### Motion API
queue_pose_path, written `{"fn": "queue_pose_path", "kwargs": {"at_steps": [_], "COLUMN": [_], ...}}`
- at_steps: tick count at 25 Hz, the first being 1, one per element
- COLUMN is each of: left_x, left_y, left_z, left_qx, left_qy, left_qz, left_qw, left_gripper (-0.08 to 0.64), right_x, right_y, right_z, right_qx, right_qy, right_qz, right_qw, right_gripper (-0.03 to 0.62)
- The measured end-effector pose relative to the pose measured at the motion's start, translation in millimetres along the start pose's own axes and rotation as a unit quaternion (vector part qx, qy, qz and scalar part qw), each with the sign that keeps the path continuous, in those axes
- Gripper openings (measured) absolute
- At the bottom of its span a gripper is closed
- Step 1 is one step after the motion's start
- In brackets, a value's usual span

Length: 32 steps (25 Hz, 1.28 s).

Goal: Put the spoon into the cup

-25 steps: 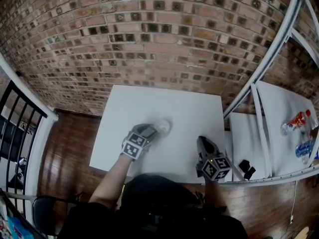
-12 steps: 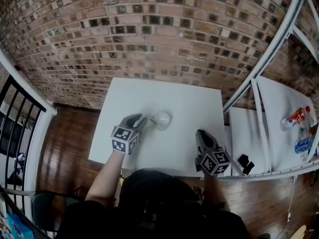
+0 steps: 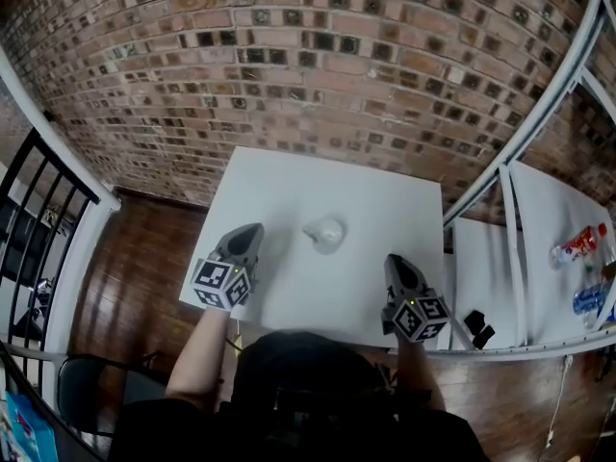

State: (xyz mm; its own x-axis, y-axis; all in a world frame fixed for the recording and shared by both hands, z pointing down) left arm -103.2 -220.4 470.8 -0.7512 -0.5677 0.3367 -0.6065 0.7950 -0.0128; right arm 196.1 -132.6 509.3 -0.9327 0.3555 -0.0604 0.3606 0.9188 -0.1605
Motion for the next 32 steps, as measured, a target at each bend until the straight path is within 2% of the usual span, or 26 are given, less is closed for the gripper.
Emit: {"fn": "queue_pose_path", "kwargs": {"at_steps": [3, 7, 14, 18, 26, 32], "left_x": [8.8, 24.5, 31.0, 31.2, 19.3, 17.8], "left_y": [23.1, 51.5, 75.0, 78.8, 80.2, 82.1], "left_z": [7.5, 11.4, 2.9, -1.5, -8.9, -9.5], "left_qx": [-0.023, -0.043, -0.043, -0.049, -0.036, -0.033], "left_qy": [0.006, 0.042, 0.05, 0.083, 0.066, 0.067], "left_qz": [0.016, 0.04, 0.054, 0.051, 0.043, 0.041], "left_qw": [0.9996, 0.9974, 0.9964, 0.994, 0.9962, 0.9964], "left_gripper": [0.002, 0.002, 0.002, 0.002, 0.002, 0.002], "right_x": [-0.7, -0.4, -0.8, 2.7, 2.7, 6.7], "right_y": [-0.6, 2.7, 9.4, 7.3, 9.3, 8.6], "right_z": [3.4, 5.8, 1.5, 2.4, 6.3, 6.1], "right_qx": [-0.001, -0.01, -0.006, -0.007, -0.016, -0.013], "right_qy": [0.01, 0.01, 0.008, 0.01, 0.008, 0.013], "right_qz": [-0.01, -0.025, -0.025, -0.017, -0.024, -0.016], "right_qw": [1.0, 1.0, 1.0, 1.0, 1.0, 1.0], "right_gripper": [0.003, 0.002, 0.002, 0.002, 0.002, 0.002]}}
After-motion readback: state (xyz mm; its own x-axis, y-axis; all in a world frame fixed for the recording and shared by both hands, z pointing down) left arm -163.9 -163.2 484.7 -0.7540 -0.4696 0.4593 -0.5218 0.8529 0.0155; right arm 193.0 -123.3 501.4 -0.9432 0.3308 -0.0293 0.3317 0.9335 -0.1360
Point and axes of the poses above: the fingertips, and each gripper's own axes: y backward along the fingers, x to its left, z out of its top, the point moved 2 cm from there along y, backward along the fingers, and after that the axes turned 13 degrees about y, right-handed, at the moved point
